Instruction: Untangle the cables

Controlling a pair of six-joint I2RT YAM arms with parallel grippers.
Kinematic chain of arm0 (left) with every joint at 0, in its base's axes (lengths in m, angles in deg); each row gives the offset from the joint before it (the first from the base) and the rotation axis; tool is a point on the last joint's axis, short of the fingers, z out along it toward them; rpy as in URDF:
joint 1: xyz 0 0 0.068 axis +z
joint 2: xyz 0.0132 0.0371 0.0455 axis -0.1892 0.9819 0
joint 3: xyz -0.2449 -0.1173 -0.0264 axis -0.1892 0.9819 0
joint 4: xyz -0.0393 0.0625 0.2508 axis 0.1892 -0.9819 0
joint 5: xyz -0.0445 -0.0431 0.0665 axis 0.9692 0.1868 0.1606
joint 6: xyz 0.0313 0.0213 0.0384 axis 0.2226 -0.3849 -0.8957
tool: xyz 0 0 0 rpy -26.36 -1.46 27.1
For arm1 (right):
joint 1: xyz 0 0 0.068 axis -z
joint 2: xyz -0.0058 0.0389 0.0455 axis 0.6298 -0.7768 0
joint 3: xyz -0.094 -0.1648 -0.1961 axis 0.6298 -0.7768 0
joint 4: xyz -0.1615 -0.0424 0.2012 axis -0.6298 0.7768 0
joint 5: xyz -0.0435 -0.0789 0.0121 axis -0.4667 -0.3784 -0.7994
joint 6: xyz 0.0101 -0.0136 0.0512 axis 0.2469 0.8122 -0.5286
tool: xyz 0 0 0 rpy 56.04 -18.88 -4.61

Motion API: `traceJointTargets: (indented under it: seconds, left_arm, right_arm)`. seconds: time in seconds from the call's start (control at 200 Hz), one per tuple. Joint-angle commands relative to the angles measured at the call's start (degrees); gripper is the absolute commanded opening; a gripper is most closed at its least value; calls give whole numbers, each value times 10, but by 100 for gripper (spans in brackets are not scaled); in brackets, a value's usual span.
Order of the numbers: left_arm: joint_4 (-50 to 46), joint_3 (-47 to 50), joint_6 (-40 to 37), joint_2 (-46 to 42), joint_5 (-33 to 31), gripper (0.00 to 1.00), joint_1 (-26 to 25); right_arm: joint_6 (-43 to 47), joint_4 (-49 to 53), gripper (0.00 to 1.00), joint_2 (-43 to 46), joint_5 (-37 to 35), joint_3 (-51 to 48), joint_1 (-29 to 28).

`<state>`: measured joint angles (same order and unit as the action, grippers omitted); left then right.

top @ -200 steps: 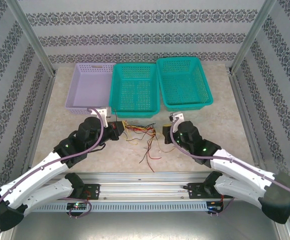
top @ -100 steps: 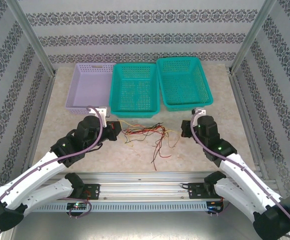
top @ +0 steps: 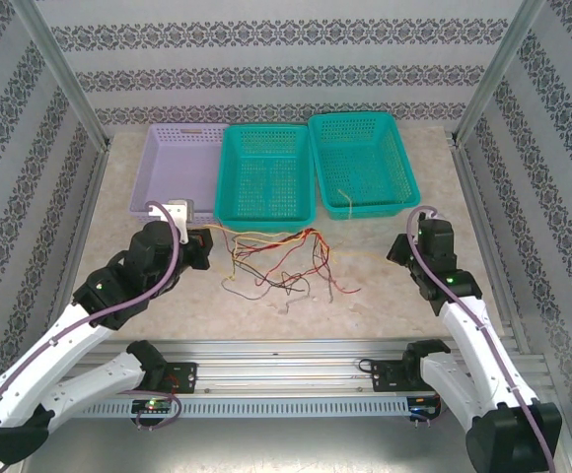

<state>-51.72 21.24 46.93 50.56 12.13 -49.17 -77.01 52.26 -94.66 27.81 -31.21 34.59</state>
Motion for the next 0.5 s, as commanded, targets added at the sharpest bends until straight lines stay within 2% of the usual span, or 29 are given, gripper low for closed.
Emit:
traceJointTargets:
  seconds: [0.0, 0.255, 0.495]
  left_arm:
    - [-51, -25, -31, -15, -71, 0, 21]
    - [-79, -46, -39, -9, -125, 0, 35]
    - [-91, -61, -34, 16, -167, 0, 60]
  right_arm:
    - [-5, 26, 0, -1, -32, 12, 18]
    - [-32, 54, 0, 29, -63, 13, 64]
    - [-42, 63, 0, 30, -44, 37, 107]
